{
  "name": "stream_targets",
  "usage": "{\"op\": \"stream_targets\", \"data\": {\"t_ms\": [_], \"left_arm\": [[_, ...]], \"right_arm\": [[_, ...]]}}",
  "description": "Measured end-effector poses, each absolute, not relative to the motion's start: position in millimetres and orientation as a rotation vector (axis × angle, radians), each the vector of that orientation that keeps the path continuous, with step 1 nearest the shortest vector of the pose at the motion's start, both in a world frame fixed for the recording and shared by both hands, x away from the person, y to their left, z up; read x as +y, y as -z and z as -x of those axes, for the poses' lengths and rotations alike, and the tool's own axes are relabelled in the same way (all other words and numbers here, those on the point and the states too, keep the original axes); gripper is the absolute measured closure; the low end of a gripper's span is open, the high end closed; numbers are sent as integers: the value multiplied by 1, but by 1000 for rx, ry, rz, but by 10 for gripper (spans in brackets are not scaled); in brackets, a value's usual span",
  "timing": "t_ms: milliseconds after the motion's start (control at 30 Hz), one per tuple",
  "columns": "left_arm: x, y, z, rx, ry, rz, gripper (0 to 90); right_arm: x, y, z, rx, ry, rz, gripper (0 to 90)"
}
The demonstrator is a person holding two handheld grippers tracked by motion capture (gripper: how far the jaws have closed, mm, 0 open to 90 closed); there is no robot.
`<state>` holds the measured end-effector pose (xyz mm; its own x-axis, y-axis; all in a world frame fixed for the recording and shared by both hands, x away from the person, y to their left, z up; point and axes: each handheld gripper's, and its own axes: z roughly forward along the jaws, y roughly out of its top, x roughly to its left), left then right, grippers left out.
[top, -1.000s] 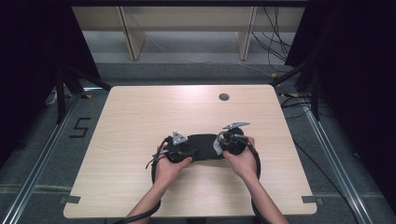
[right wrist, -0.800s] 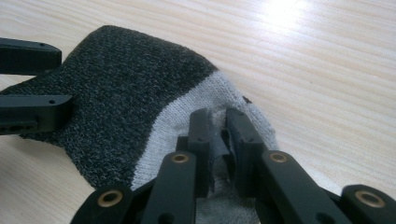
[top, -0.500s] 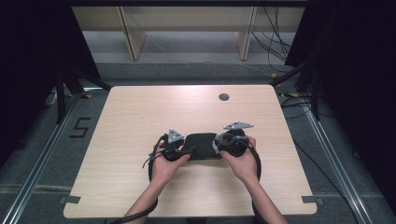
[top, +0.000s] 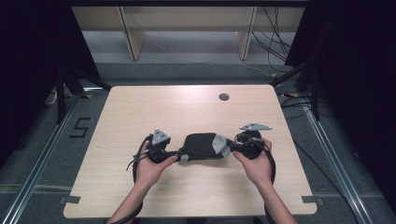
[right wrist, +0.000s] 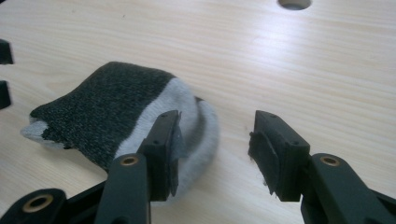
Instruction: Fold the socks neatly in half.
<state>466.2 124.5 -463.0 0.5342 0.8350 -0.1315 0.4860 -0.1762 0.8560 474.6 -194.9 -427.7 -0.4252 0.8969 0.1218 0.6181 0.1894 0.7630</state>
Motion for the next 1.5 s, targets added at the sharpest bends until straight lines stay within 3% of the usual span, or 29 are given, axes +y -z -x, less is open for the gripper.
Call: {"op": "stream_targets", "data": {"t_ms": [367, 1500], "left_arm": [[158, 466, -448, 1097, -508, -1777, 264], [241, 501, -406, 1116, -628, -1667, 263]], "right_arm": [[-223, 436, -459, 2066, -1127, -1533, 554], [-286, 474, -435, 1975, -1022, -1612, 420]]}}
